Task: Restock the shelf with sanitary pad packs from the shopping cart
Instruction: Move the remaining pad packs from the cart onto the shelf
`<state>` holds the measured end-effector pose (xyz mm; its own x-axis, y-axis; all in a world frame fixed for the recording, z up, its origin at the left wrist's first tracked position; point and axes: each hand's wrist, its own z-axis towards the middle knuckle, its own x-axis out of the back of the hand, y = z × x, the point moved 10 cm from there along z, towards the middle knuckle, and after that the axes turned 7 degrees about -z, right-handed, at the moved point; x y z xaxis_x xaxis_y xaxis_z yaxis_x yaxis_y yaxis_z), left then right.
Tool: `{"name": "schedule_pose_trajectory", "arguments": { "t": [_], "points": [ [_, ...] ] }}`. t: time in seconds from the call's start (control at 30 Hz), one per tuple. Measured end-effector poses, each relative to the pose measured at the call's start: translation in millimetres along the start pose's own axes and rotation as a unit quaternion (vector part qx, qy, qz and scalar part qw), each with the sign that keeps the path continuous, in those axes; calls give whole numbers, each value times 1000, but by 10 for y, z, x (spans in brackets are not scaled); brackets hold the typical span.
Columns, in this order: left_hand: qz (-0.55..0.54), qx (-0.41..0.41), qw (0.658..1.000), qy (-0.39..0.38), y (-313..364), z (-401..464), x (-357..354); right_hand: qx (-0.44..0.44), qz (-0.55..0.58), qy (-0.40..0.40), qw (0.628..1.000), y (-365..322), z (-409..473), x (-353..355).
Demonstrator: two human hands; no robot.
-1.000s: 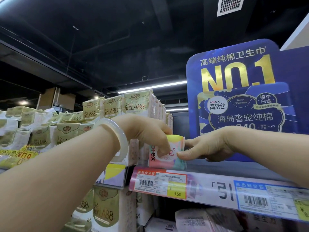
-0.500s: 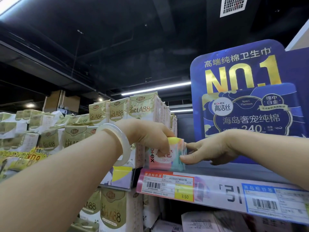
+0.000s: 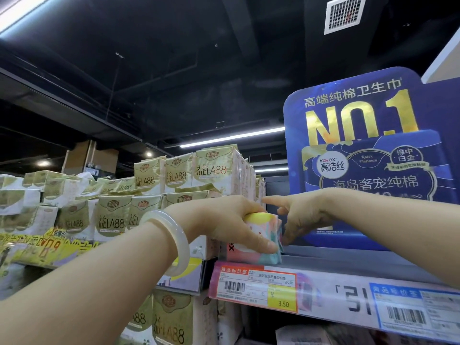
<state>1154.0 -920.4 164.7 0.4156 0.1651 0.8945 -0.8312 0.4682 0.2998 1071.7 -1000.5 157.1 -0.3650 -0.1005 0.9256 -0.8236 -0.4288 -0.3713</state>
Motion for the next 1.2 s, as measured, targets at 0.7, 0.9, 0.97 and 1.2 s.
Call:
{"name": "schedule_pose_trajectory", "arguments": {
  "t": [0.7, 0.9, 0.97, 1.2],
  "points": [
    [28, -3, 999, 40, 37, -66, 94, -6, -61, -12, 998, 113, 121, -9],
    [41, -9, 997, 59, 135, -167, 149, 16, -50, 3, 999, -44, -100, 54],
    [48, -4, 997, 59, 167, -204, 169, 25, -42, 0, 999, -88, -190, 54],
    [50, 21, 996, 65, 247, -365, 191, 59, -44, -3, 997, -254, -585, 97]
  ]
}}
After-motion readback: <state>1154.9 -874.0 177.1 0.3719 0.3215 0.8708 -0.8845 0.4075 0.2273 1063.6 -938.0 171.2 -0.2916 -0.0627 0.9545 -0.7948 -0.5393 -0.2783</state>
